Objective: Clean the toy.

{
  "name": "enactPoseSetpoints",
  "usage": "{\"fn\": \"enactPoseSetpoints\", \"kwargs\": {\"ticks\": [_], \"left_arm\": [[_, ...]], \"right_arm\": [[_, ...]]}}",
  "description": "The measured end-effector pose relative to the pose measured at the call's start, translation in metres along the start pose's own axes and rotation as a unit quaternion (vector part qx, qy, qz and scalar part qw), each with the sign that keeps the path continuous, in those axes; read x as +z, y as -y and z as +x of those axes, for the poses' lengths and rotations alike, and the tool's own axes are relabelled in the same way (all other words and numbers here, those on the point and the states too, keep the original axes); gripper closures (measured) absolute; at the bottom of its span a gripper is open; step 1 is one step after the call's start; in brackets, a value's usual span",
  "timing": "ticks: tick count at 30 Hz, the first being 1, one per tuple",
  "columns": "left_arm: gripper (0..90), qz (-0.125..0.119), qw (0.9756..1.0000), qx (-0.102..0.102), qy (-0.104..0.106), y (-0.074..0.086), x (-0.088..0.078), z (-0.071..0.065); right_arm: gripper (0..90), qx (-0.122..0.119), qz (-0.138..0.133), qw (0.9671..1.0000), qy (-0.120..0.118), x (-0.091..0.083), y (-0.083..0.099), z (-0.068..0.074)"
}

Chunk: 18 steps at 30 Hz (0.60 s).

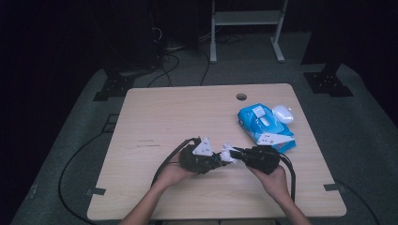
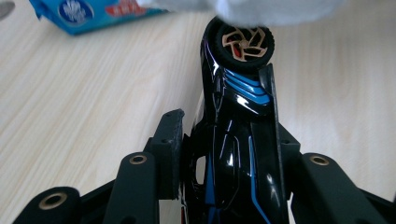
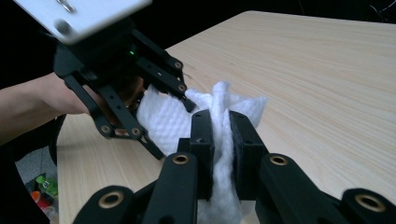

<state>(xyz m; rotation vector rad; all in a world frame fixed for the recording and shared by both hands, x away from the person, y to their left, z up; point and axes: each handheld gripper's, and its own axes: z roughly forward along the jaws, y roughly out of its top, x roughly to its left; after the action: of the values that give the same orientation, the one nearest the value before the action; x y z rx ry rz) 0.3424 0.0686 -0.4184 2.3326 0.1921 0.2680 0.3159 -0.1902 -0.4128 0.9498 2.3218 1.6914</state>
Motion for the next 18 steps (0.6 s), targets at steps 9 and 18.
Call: {"fn": "enactPoseSetpoints", "kwargs": {"ticks": [9,18], "left_arm": [[56.7,-0.030,0.9995,-0.010,0.003,0.002,-0.009,0.003],[56.7,-0.034,0.9994,-0.004,0.006,0.000,-0.008,0.001]], "right_arm": [[80.6,0.022,0.010,0.9996,0.012,0.001,0.009,-0.014],[80.6,0.020,-0.009,0.9998,-0.005,-0.003,0.003,-0.009]]}}
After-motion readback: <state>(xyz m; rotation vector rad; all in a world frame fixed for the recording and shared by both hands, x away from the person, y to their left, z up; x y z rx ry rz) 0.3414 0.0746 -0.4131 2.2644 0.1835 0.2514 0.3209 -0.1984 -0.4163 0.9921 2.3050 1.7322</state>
